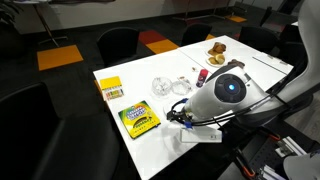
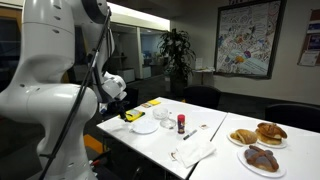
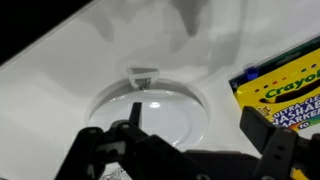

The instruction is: Move the white plate to the left, remove the white paper from underneath the plate

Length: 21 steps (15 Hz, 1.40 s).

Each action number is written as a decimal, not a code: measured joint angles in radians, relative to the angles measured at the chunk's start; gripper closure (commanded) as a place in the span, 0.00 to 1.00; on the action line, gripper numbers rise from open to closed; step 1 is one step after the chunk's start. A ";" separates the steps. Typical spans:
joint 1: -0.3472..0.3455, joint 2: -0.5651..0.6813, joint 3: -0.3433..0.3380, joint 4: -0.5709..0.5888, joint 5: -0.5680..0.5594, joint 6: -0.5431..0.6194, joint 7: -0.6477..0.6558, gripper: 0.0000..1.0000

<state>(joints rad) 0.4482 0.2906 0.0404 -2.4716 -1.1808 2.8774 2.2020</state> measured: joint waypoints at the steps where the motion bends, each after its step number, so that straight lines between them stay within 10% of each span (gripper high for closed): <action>1: 0.000 0.013 -0.006 -0.002 -0.022 0.001 0.028 0.00; 21: -0.001 0.178 -0.076 0.054 -0.304 0.042 0.206 0.00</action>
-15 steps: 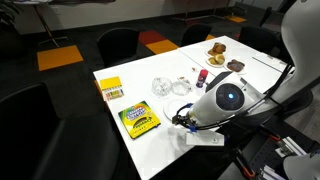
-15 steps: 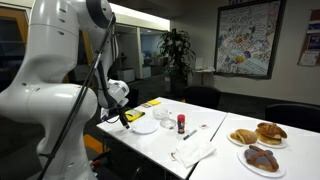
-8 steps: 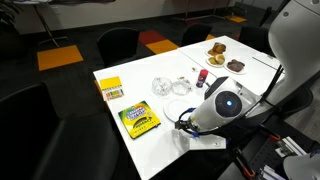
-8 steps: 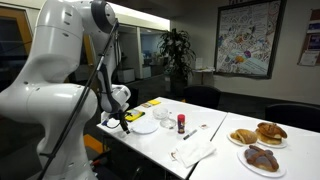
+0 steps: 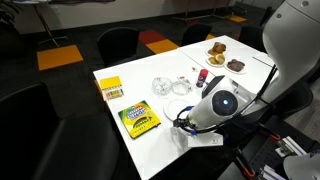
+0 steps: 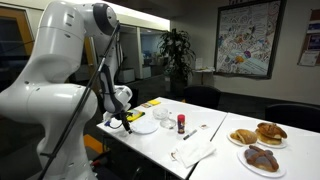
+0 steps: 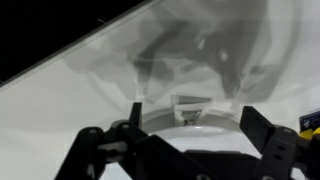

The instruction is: Move the white plate to the left, remove the white paper from underneath the plate

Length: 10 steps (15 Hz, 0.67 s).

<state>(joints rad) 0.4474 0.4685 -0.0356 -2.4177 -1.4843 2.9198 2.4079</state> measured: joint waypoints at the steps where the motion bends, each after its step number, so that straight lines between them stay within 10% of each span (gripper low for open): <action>1: 0.000 0.005 -0.003 0.005 -0.002 0.000 0.000 0.00; 5: -0.001 0.030 -0.010 0.023 -0.003 0.000 0.000 0.00; 6: -0.001 0.037 -0.010 0.027 -0.003 0.000 0.000 0.25; 10: -0.001 0.040 -0.012 0.026 -0.003 -0.001 0.000 0.44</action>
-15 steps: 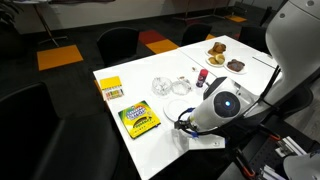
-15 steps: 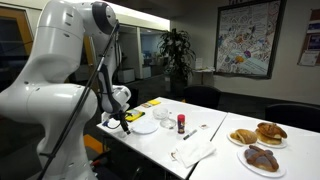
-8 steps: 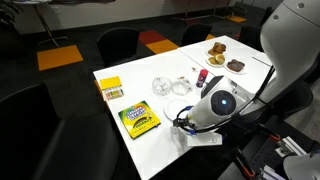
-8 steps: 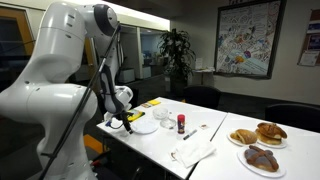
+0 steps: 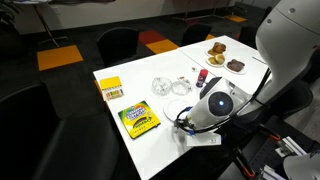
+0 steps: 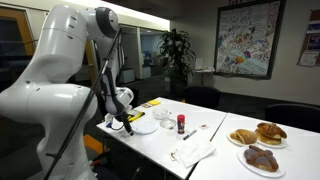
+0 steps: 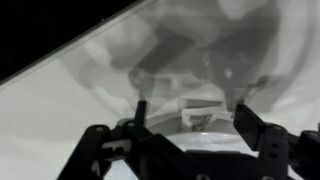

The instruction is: Move the white plate to the left, remove the white paper from underneath the plate

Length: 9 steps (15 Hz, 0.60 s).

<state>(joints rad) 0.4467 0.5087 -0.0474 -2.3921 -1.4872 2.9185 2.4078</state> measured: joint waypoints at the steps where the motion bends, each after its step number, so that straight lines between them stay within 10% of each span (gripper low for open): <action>1: 0.000 -0.009 -0.002 -0.009 0.000 0.000 0.000 0.51; 9: 0.000 -0.035 -0.015 -0.029 0.000 -0.002 0.000 1.00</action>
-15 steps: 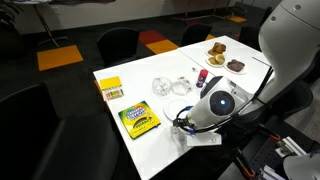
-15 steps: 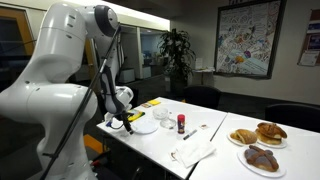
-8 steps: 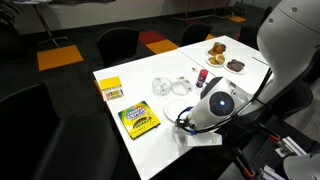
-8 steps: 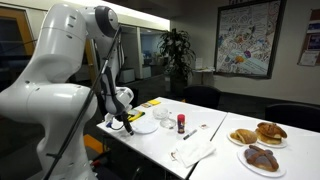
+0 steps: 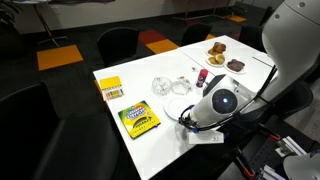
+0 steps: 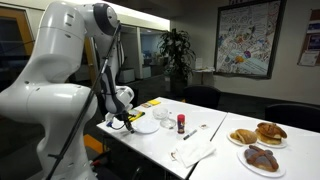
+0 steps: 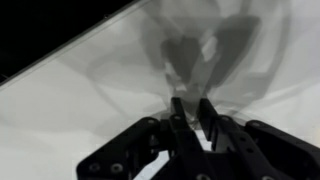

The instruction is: Move the white plate to the left, remove the white paper from underneath the plate

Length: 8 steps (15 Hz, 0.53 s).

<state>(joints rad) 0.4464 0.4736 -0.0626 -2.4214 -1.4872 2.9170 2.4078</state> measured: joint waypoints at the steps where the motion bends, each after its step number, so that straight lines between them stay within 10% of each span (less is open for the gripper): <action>1: 0.000 0.000 -0.002 0.000 0.000 0.000 0.000 1.00; 8: 0.010 0.013 0.029 0.030 -0.001 0.037 -0.001 0.98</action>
<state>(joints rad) 0.4559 0.4866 -0.0332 -2.3910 -1.4885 2.9542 2.4066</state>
